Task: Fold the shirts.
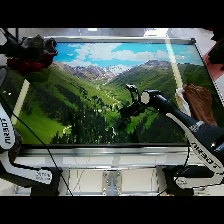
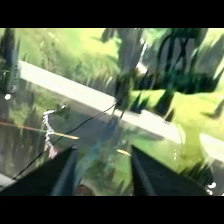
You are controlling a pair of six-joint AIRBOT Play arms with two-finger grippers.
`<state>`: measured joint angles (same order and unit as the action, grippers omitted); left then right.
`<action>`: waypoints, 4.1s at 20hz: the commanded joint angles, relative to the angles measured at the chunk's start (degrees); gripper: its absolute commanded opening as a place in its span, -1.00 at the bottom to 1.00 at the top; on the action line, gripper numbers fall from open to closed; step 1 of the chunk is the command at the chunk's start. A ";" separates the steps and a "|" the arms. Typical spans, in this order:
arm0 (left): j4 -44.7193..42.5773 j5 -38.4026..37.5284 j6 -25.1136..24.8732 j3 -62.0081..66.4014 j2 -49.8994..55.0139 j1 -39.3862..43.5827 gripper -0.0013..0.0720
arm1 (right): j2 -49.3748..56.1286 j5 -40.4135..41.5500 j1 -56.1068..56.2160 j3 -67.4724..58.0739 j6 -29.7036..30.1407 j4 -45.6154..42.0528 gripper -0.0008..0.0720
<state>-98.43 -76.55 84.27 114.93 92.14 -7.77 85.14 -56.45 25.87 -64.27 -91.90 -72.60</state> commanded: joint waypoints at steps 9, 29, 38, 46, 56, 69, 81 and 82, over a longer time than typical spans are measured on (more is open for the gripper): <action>-8.61 -29.38 6.93 -14.84 12.13 -22.99 1.00 | 0.02 -0.66 0.07 0.00 -0.04 -2.45 0.46; 31.50 -18.47 2.40 -18.27 14.58 -27.82 -0.95 | 0.00 4.96 -0.94 -0.04 -0.09 -5.49 0.45; 64.94 -1.64 -14.88 -18.27 14.53 12.02 -0.96 | -5.79 -5.79 -17.20 -13.46 -0.15 -18.43 0.45; 67.19 25.14 -17.81 -17.73 19.98 49.81 -0.96 | -10.40 -4.33 -30.67 -16.52 0.59 -18.95 0.45; 68.57 37.40 -16.26 5.03 17.64 34.21 0.69 | -10.40 -11.96 -30.71 -9.79 12.98 3.78 0.45; 44.61 -10.05 -4.31 1.60 15.37 5.40 0.69 | -11.02 24.65 1.49 31.87 15.15 60.92 0.45; 35.01 -12.13 -4.70 1.60 15.34 5.35 0.69 | -7.87 40.76 10.88 31.78 -3.63 58.27 0.45; 35.01 -12.39 -4.72 1.60 15.34 5.35 0.69 | -6.60 40.74 10.91 31.78 -4.79 59.10 0.45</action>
<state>-62.59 -88.40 79.53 116.55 107.55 -2.35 76.29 -18.76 36.38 -32.56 -91.22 -13.15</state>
